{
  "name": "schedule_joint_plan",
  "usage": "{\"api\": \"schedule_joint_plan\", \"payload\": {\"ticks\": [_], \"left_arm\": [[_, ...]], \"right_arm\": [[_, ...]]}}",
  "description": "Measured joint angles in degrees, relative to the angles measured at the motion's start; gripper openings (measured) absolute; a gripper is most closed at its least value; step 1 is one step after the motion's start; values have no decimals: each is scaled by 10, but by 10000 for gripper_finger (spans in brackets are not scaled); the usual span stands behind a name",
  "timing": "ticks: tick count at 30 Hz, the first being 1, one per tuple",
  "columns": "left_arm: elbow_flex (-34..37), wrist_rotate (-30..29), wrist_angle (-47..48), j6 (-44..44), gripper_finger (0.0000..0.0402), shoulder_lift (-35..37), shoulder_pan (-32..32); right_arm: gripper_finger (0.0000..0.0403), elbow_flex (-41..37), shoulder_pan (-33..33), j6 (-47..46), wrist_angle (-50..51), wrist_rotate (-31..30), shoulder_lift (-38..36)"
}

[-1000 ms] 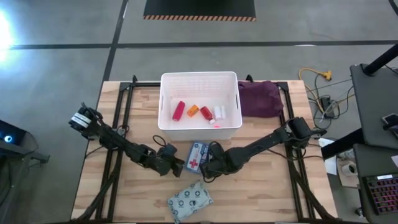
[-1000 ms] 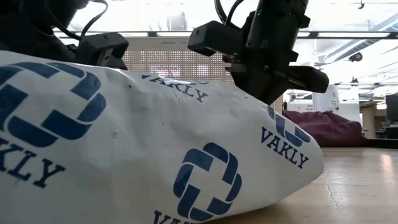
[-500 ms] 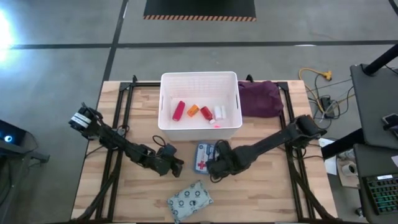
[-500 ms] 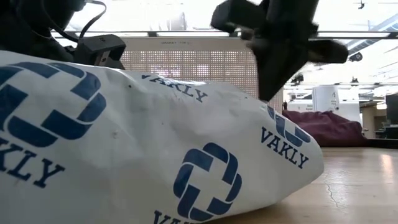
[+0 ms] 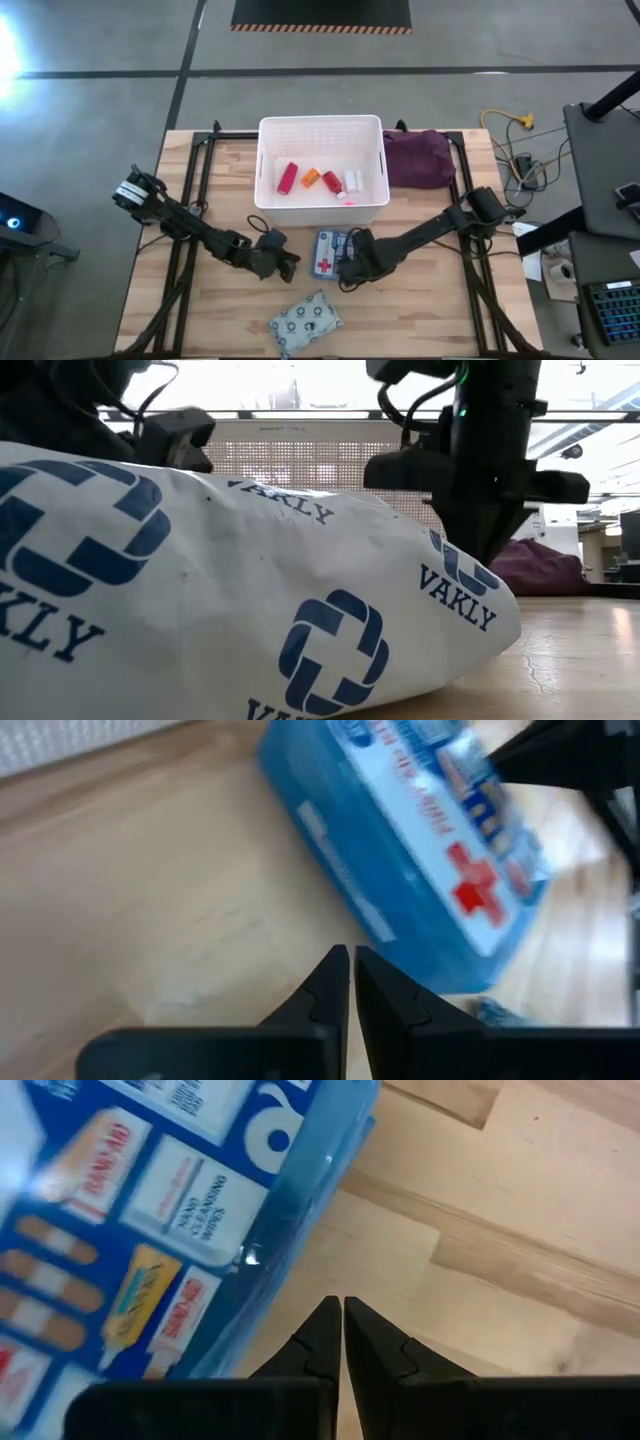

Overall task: Pick & place medical supplies in basket/bin
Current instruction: Put the blue first aid kit into the white bin

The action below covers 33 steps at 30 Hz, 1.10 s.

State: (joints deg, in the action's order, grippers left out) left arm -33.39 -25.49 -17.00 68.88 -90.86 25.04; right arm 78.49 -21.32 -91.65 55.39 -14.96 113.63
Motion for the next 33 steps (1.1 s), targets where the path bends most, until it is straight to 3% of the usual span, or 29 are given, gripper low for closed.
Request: {"api": "schedule_joint_plan", "payload": {"ticks": [6, 15, 20, 33], "left_arm": [[-3, 16, -47, 6, 3, -50, -6], [-62, 23, -63, -2, 3, -107, -12], [-88, 50, -57, -70, 3, -100, -12], [-131, 25, -49, -223, 3, -64, -12]], "right_arm": [[9, 8, 13, -11, -11, -13, 1], [8, 15, 19, -3, -41, -17, 3], [8, 13, 19, 3, -41, -13, 9], [8, 1, 20, 24, -32, 7, 15]]}}
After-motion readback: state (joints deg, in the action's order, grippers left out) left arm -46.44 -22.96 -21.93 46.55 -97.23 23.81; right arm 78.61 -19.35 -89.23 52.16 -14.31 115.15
